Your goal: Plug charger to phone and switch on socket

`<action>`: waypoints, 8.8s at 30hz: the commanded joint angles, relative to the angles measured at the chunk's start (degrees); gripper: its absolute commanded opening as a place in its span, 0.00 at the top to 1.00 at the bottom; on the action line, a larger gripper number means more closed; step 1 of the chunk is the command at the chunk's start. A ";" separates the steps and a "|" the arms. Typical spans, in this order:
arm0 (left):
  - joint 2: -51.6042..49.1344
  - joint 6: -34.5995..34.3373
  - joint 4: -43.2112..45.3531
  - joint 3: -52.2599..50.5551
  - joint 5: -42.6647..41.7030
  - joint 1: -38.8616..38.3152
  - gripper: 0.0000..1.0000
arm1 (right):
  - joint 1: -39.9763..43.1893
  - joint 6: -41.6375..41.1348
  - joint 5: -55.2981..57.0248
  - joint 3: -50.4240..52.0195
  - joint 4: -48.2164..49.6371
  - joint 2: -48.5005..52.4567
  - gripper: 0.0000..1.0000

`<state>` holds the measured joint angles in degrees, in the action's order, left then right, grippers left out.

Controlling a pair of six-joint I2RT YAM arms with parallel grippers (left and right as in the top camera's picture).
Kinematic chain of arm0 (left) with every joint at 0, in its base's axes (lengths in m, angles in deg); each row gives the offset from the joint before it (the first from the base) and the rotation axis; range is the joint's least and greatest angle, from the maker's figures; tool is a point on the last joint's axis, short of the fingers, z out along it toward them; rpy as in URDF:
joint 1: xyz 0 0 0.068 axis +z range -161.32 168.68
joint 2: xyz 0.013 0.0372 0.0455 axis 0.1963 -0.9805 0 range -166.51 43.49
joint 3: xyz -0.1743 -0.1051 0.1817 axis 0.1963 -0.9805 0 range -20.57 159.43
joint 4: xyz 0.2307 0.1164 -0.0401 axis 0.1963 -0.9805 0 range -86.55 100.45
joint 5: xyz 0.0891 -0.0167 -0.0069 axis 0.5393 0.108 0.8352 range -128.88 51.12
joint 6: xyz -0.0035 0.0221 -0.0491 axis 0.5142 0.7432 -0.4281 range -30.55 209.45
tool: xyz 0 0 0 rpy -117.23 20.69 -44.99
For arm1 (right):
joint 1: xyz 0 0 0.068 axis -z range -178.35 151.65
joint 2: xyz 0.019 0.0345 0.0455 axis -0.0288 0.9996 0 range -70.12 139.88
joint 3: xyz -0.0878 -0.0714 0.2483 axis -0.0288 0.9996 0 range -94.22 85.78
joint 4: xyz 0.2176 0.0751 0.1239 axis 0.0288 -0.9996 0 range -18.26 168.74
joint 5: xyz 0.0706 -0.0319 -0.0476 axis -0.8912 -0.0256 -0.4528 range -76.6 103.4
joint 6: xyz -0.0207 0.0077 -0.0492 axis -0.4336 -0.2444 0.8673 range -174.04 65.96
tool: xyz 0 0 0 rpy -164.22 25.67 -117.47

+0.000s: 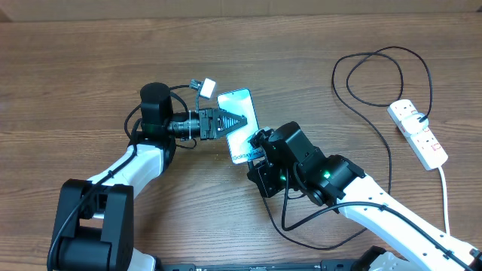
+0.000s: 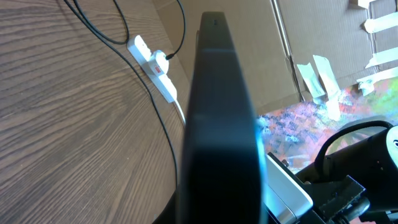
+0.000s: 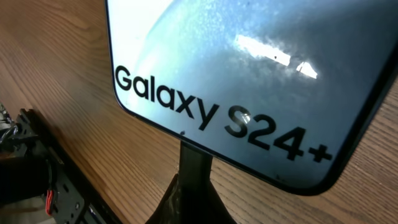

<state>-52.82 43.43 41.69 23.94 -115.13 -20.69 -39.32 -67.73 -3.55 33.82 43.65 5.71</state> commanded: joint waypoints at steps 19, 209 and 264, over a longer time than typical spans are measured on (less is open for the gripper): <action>0.00 -2.75 -7.30 -1.51 10.01 -4.22 0.96 | 0.55 0.17 5.16 -6.86 -2.80 -3.17 0.54; 60.04 33.14 -106.44 28.33 98.71 5.88 0.00 | 66.10 -9.75 17.20 -12.13 -1.14 31.23 0.96; 96.06 32.30 -128.02 29.46 99.08 13.51 0.00 | 44.72 -8.87 7.80 -12.63 -36.50 -32.26 0.00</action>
<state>42.63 76.06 -85.87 53.31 -17.12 -7.47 5.72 -76.91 3.58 21.51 8.06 -26.48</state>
